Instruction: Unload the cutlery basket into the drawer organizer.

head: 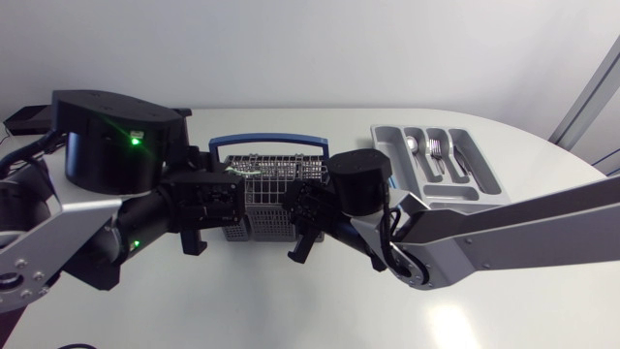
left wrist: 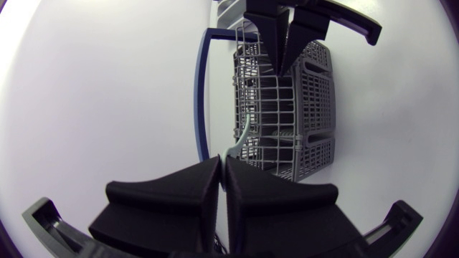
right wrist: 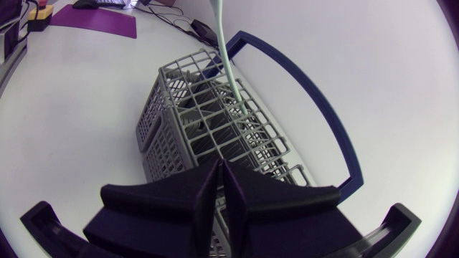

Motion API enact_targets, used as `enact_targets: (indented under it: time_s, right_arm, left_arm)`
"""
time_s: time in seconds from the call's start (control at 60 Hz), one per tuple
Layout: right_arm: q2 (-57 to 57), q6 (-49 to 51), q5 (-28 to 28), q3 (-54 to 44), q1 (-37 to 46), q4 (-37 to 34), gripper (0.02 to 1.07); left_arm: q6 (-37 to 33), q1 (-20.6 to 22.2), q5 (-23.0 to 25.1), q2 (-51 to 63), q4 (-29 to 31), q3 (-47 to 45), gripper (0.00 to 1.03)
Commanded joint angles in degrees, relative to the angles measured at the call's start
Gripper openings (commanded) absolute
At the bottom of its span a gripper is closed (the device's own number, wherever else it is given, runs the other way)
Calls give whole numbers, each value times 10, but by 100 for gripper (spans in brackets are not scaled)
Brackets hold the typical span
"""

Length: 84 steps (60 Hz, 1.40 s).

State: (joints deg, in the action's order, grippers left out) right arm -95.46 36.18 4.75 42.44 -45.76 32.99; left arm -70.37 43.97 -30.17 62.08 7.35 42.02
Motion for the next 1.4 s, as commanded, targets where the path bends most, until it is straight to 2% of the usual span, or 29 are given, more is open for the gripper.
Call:
enact_targets:
  time_s: [0.0, 0.15, 0.267, 0.383, 0.583, 0.867, 1.183, 1.383]
  right_arm:
    - [14, -10, 8, 11, 1, 6, 15]
    - [12, -12, 10, 4, -2, 7, 15]
    - [13, -12, 10, 1, -1, 7, 15]
    - [13, -13, 10, 1, -1, 7, 15]
    - [12, -13, 10, 1, -1, 8, 15]
    - [7, -13, 10, 1, -1, 10, 15]
    - [3, -12, 14, -2, -1, 16, 14]
    - [3, -12, 15, -3, -3, 17, 14]
  left_arm:
    - [17, 8, -2, -3, -8, -12, 3]
    - [34, 8, -23, 18, -2, 13, 3]
    - [88, 16, -23, 36, 44, 38, 3]
    - [118, 9, -23, 65, 49, 53, 3]
    - [170, 14, -17, 75, 97, 61, 3]
    - [187, 19, -16, 65, 119, 70, 3]
    - [250, 29, -16, 74, 154, 97, 3]
    - [260, 7, -16, 86, 182, 137, 3]
